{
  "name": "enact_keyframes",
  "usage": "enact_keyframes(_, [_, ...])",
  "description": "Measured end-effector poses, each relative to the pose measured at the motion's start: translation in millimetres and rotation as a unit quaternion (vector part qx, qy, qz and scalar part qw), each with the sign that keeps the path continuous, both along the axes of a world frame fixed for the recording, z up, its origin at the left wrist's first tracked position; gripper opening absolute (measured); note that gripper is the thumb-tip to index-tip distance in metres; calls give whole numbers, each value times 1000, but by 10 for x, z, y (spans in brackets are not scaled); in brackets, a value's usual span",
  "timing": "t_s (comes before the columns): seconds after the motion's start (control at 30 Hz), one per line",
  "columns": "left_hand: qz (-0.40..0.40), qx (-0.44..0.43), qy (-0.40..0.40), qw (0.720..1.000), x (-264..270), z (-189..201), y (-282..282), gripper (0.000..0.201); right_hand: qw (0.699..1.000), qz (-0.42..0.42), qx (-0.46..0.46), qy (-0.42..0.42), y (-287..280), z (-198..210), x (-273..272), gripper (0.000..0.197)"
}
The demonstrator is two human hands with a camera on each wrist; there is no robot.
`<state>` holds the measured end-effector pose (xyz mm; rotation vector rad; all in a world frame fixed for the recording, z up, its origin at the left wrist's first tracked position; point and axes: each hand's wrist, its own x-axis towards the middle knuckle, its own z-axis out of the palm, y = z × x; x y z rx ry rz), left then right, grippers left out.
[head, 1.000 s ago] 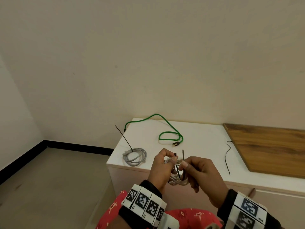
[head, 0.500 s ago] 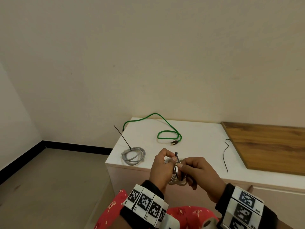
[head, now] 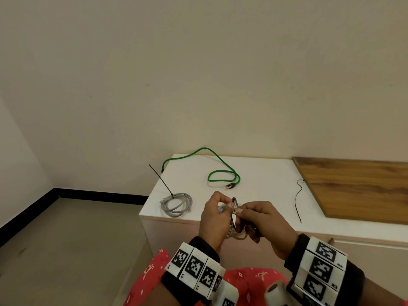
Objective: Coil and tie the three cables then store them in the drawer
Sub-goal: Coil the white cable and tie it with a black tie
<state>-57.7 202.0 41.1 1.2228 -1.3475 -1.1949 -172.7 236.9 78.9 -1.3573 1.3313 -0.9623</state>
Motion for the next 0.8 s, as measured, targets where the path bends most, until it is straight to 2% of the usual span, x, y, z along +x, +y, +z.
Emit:
enact_keyframes(0.23, [25, 5, 4, 1000, 1, 1, -24, 24, 1000, 17, -14, -1, 16, -8, 31, 36])
enact_keyframes(0.8, [24, 5, 6, 1000, -21, 16, 14, 19, 1000, 13, -14, -15, 6, -21, 31, 35])
